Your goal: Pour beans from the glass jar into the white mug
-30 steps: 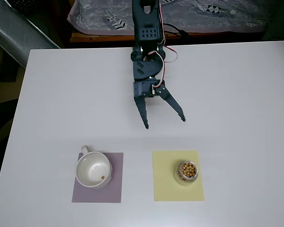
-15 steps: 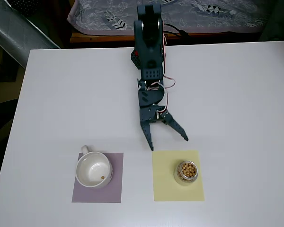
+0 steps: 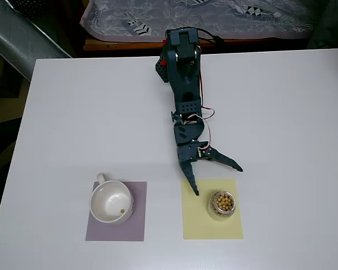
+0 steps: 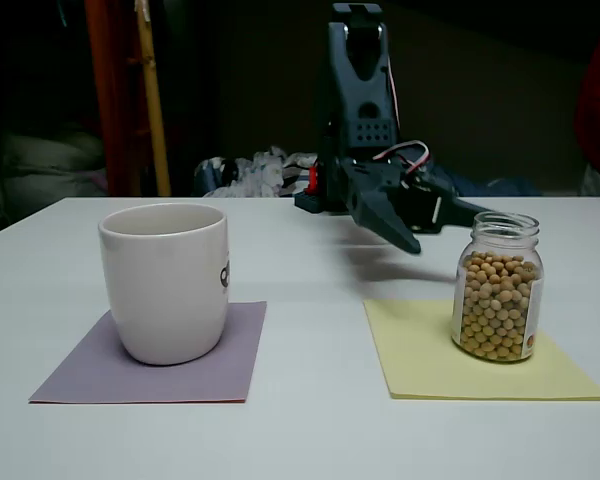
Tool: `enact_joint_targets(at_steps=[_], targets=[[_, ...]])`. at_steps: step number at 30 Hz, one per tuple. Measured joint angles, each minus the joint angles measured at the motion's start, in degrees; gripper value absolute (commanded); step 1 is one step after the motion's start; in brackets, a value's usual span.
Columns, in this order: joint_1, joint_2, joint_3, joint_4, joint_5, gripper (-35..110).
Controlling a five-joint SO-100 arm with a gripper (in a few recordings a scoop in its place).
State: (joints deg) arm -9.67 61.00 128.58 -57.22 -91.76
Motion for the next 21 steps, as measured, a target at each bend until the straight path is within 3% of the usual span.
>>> enact_joint_targets(at_steps=[13, 21], targets=[[-1.85, -15.29, -16.87, 0.00, 0.44, 52], [-1.93, -19.60, -22.85, 0.00, 1.49, 53]])
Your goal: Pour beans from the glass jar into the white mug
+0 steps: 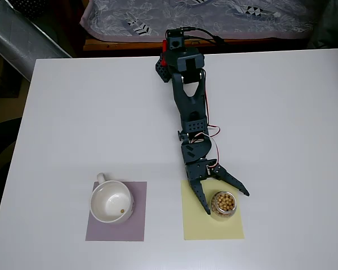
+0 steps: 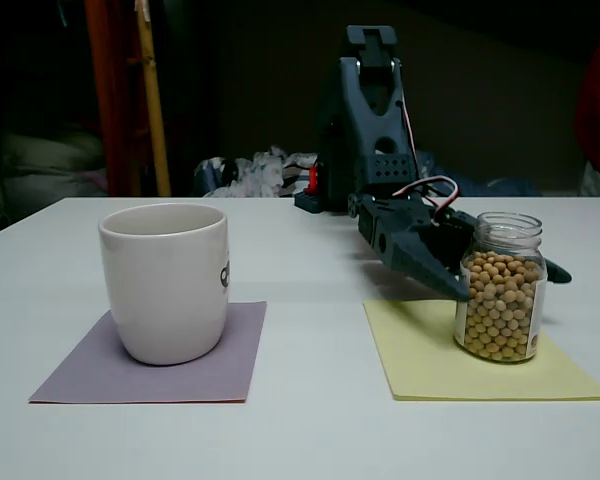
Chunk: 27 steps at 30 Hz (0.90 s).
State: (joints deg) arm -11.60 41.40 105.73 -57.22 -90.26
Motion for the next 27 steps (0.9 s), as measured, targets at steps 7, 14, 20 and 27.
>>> enact_joint_targets(at_steps=[7, 14, 20, 27], targets=[[0.00, -1.14, -2.46, 0.00, 0.00, 48], [0.00, -2.02, -4.13, 0.00, 0.00, 35], [-0.44, -2.90, -4.13, 0.00, 0.26, 21], [-1.05, -2.64, -4.04, 0.00, 2.99, 16]])
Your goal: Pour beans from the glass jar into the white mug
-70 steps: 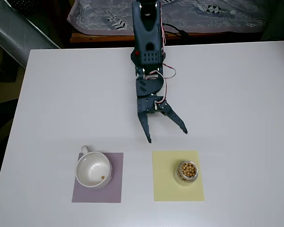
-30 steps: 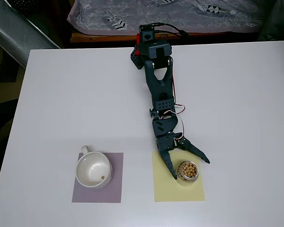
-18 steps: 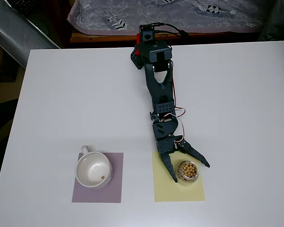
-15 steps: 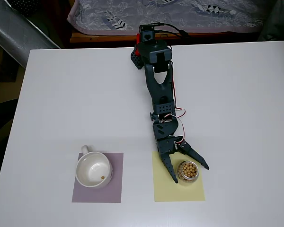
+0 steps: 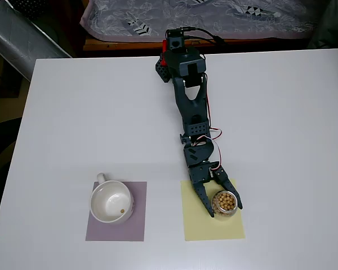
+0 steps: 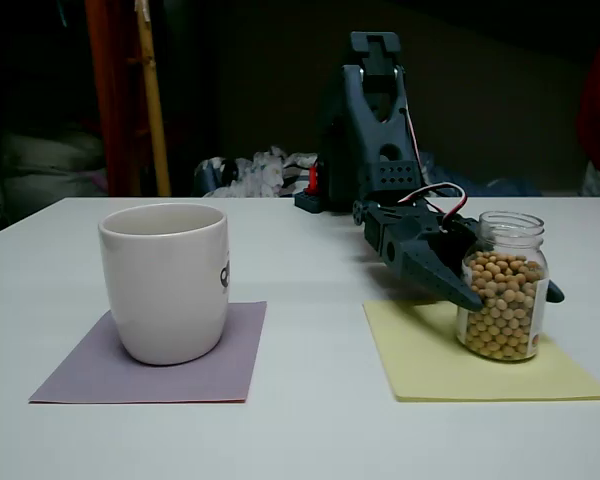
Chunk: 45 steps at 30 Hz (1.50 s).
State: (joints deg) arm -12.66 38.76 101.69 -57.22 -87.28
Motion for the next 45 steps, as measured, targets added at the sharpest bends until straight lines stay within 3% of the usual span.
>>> enact_joint_targets(at_steps=[14, 29, 45], targets=[[5.80, 22.32, 10.72, 10.46, 16.26, 7], [14.77, 38.41, 13.80, 30.32, 40.08, 6], [22.68, 38.14, 15.73, 31.38, 54.05, 6]])
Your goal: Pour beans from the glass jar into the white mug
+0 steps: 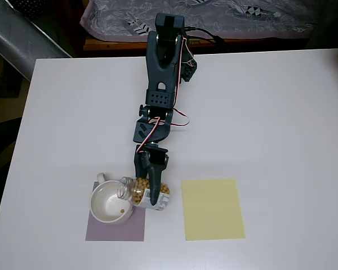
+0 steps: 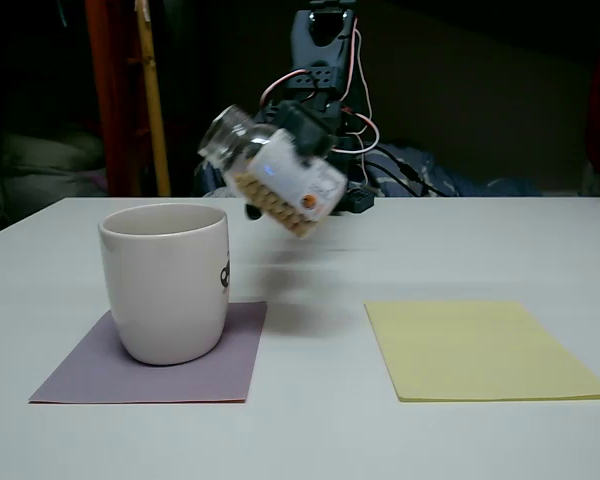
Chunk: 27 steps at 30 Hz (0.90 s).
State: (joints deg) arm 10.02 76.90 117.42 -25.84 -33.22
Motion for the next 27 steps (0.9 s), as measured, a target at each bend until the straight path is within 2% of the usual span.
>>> enact_joint_targets(at_steps=[27], targets=[[-0.26, -8.53, -7.12, 2.29, 19.07, 1]])
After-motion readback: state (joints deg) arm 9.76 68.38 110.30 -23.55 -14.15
